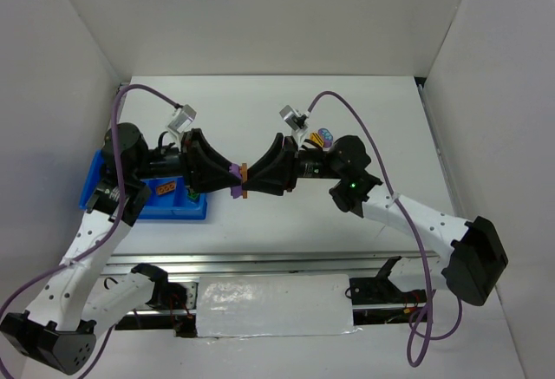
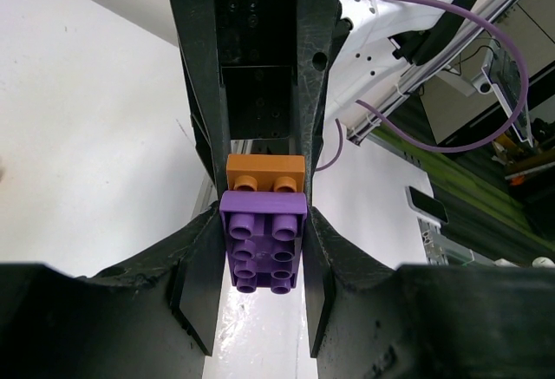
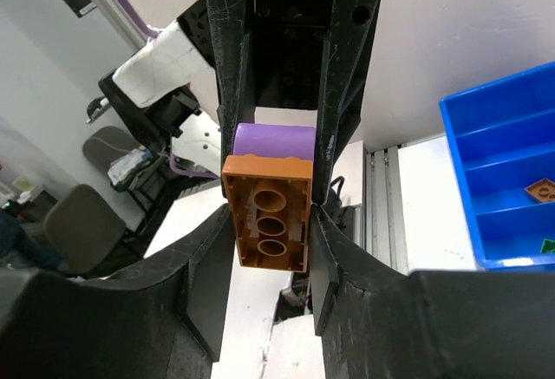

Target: Sort the legos into containers by color

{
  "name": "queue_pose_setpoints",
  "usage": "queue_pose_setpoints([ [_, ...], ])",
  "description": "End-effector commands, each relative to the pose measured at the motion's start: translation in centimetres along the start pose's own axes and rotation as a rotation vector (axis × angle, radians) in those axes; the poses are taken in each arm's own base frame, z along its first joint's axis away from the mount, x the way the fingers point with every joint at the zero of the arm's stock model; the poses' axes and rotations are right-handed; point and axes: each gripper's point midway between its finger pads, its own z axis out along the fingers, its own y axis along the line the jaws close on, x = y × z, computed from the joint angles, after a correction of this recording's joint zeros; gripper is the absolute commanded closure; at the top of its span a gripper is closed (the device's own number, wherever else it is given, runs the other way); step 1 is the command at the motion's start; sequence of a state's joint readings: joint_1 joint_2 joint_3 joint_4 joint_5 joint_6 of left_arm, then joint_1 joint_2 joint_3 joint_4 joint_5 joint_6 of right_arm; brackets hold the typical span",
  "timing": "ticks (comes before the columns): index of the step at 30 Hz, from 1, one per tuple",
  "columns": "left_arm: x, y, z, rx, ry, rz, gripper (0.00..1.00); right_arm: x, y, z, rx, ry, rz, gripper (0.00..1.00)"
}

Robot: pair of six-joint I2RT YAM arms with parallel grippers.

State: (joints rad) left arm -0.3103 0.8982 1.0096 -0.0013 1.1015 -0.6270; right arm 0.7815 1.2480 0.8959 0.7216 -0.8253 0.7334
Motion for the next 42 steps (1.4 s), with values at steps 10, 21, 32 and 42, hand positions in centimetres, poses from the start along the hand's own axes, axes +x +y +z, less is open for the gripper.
queue_pose_setpoints([
  [10, -0.5, -1.3, -0.1, 0.039, -0.004, 0.088, 1.0, -1.6, 2.0, -0.4, -0.051, -0.054, -0.126, 1.0],
  [21, -0.4, -1.9, -0.4, 0.049, -0.003, 0.103, 1.0, -1.9, 1.2, -2.7, -0.036, -0.08, -0.129, 1.0],
  [32, -0.7, -2.0, -0.4, 0.039, -0.01, 0.119, 1.0, -1.6, 0.3, -2.8, 0.008, -0.064, -0.152, 1.0],
  [42, -6.0, 2.4, -3.7, -0.492, -0.189, 0.153, 1.0, -0.7, -9.4, -4.2, 0.434, -0.103, -0.056, 1.0],
])
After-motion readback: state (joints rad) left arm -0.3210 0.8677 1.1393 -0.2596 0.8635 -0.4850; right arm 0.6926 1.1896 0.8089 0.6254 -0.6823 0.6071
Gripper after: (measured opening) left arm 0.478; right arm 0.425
